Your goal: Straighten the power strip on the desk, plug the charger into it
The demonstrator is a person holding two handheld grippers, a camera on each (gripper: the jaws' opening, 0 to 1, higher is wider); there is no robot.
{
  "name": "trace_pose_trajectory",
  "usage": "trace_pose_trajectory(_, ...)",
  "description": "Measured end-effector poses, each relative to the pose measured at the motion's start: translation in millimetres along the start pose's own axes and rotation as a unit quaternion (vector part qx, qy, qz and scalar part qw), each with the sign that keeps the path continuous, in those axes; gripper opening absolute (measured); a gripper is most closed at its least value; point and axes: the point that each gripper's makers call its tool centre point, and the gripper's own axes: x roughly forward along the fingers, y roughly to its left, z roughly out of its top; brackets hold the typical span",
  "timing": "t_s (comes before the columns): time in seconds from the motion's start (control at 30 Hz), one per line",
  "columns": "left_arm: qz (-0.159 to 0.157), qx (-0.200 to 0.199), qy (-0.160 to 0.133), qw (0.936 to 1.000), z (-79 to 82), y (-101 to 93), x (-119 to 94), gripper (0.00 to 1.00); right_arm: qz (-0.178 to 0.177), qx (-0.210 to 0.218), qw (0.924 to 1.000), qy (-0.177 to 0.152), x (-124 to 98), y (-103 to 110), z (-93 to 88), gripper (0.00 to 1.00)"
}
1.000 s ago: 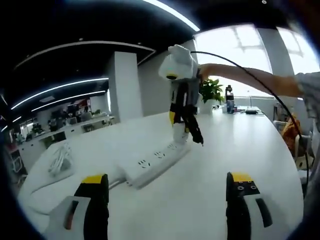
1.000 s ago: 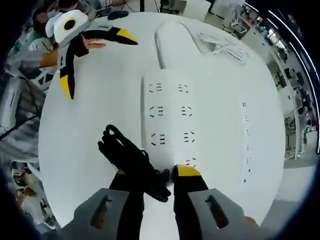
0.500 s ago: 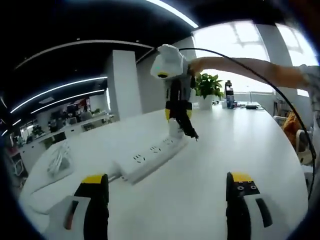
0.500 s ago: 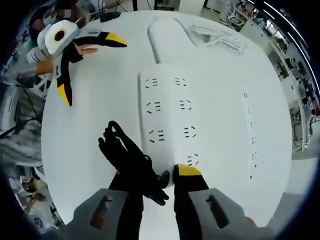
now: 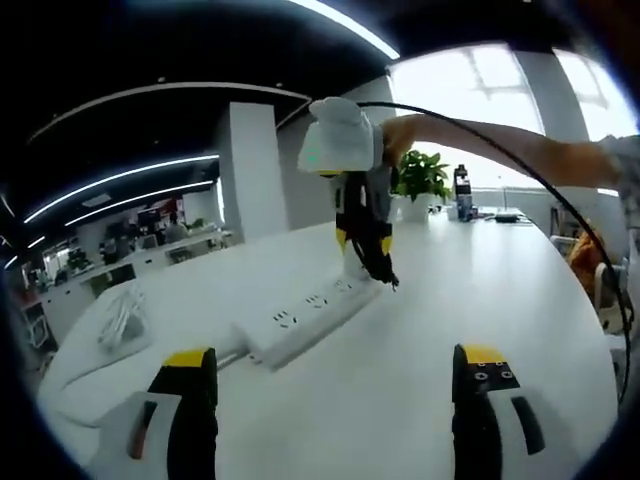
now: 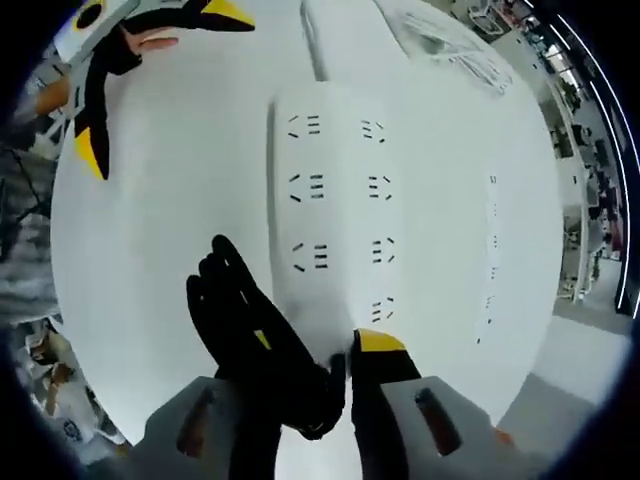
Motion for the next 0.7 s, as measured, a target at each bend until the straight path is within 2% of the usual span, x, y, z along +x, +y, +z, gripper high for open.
trace_pose_trajectory(0.07, 0.006, -0.003, -0.003, 1.0, 1.0, 4.0, -0.7, 0.99, -0.01, 0.015, 0.9998, 0.001, 0.0, 0.1, -1.7, 0.24)
trace_pose_trajectory(0.17, 0.009, -0.011, -0.007, 0.9999, 2.1, 8.0, -1.4, 0.99, -0.021, -0.004, 0.9992, -0.035, -1.0, 2.1, -0.3, 0.24)
trace_pose_trajectory(0.23, 0.012, -0.013, -0.008, 0.9998, 2.4, 9.7, -1.8, 0.99, -0.027, -0.009, 0.9966, -0.077, -2.9, 2.6, 2.5, 0.24)
trace_pose_trajectory(0.37, 0.013, -0.017, -0.01, 0.9997, 2.8, 10.2, -1.2, 0.99, -0.036, 0.024, 0.991, -0.126, -11.3, 3.7, 1.2, 0.26)
trace_pose_trajectory(0.47, 0.011, -0.008, -0.004, 0.9999, 1.4, 7.5, 0.7, 0.99, -0.043, 0.023, 0.9866, -0.156, -20.7, -0.2, 2.7, 0.32)
trace_pose_trajectory(0.6, 0.017, 0.007, 0.002, 0.9998, 0.3, 7.8, 1.3, 0.99, -0.049, 0.022, 0.9828, -0.176, -27.8, -4.5, 2.2, 0.44)
trace_pose_trajectory(0.7, 0.018, 0.013, 0.004, 0.9997, 0.1, 7.5, 1.4, 0.99, -0.058, 0.022, 0.98, -0.189, -30.9, -6.7, 2.1, 0.46)
